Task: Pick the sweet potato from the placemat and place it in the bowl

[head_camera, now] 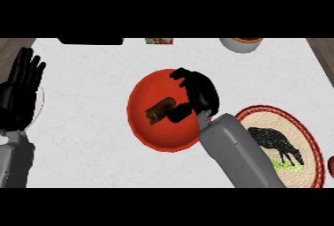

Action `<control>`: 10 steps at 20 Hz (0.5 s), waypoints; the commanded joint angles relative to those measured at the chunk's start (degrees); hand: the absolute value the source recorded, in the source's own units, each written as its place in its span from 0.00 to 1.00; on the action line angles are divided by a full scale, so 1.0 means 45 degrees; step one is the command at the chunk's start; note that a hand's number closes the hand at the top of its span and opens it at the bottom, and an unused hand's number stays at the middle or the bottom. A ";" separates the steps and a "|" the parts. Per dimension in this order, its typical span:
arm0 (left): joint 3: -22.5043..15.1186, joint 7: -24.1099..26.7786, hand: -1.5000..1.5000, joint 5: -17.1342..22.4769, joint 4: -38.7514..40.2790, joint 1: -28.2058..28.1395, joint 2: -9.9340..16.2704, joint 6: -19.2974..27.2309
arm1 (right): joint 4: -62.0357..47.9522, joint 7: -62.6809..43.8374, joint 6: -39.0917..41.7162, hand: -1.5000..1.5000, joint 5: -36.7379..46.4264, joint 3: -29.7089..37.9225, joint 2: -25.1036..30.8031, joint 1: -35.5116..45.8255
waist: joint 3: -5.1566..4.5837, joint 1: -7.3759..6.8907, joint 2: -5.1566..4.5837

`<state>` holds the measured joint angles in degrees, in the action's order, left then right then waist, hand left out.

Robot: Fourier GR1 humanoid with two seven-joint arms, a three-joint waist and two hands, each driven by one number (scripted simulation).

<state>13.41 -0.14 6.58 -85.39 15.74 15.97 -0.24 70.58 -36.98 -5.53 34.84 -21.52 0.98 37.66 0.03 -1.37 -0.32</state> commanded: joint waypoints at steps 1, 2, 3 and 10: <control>-0.0170 -0.0084 0.50 -0.0209 -0.0287 -0.0169 -0.0178 0.0225 | -0.0523 0.1628 -0.1512 0.00 -0.1488 0.0462 -0.0206 -0.0293 | 0.0005 0.0067 0.0020; 0.0077 0.0536 0.50 -0.0196 0.0397 0.0049 -0.0038 0.0105 | -0.1026 0.2395 -0.2278 0.00 -0.1559 0.0587 -0.0208 -0.0136 | 0.0001 0.0063 -0.0026; -0.0228 0.0115 0.50 -0.0288 -0.0463 -0.0396 -0.0192 0.0174 | -0.1150 0.2384 -0.2817 0.00 -0.1736 0.0823 -0.0210 0.0244 | 0.0007 -0.0045 0.0006; 0.0315 0.0165 0.50 0.0197 0.0183 -0.0103 0.0117 -0.0145 | -0.0398 0.4345 -0.4687 0.00 -0.1878 0.2705 0.0491 -0.0482 | -0.0001 0.0292 0.0038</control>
<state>14.38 0.34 6.81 -85.56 14.88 16.58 -0.53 68.72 -22.19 -23.77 28.62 -14.73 1.00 35.99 0.03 -0.50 -0.14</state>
